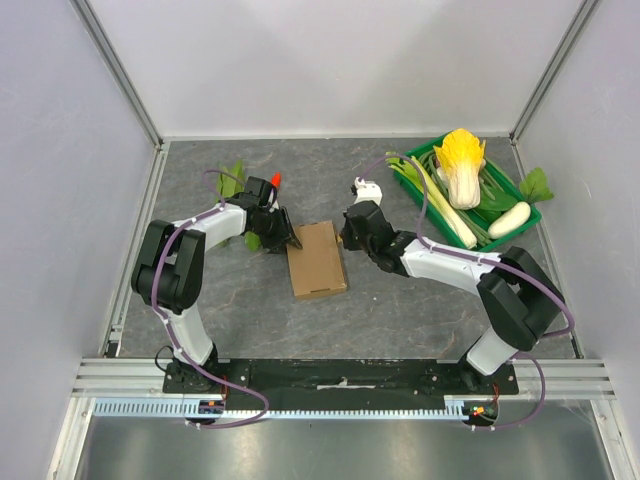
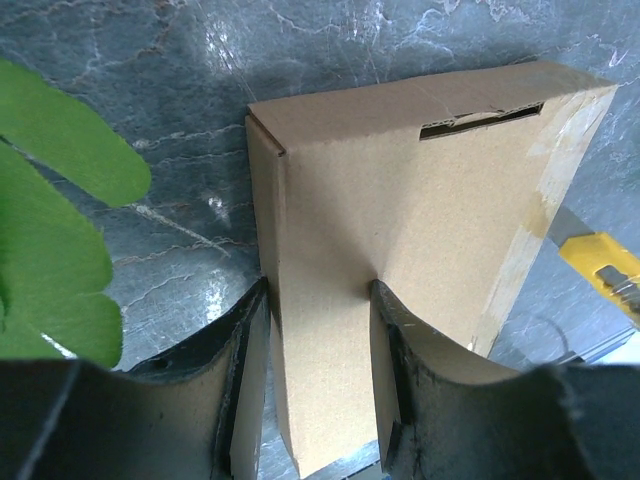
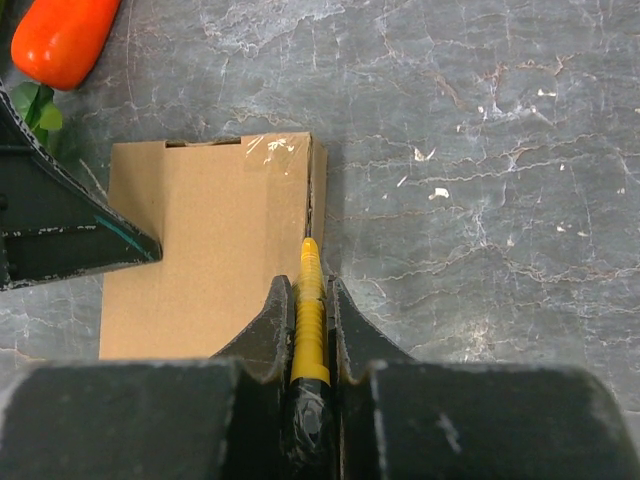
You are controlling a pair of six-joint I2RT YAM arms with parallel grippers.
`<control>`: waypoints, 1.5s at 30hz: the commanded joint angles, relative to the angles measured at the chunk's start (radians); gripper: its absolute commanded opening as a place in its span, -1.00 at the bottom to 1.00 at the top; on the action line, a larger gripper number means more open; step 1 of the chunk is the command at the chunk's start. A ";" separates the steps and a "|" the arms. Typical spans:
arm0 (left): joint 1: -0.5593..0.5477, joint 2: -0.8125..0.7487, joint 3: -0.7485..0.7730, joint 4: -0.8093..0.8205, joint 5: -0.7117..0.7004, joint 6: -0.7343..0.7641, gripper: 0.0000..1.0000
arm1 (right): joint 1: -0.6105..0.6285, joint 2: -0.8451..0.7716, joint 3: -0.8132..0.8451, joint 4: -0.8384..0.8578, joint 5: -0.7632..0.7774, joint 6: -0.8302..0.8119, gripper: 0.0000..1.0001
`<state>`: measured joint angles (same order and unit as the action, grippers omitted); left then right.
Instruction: Unpack the express box
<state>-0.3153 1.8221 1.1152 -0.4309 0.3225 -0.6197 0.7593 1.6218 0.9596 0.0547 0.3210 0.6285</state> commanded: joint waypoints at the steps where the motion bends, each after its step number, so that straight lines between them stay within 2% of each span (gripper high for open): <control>1: 0.001 0.065 -0.014 -0.068 -0.105 -0.064 -0.82 | 0.014 -0.030 -0.002 -0.098 -0.046 0.017 -1.00; 18: 0.004 0.059 -0.017 -0.060 -0.071 -0.169 -0.92 | 0.043 -0.066 0.056 -0.266 -0.060 -0.003 -1.00; 45: 0.021 0.040 -0.054 -0.031 -0.089 -0.241 -0.93 | 0.081 -0.212 0.018 -0.483 -0.145 -0.061 -1.00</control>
<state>-0.3069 1.8336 1.1065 -0.4305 0.3534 -0.8001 0.8234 1.4559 0.9863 -0.3504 0.2352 0.5747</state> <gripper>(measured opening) 0.436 0.130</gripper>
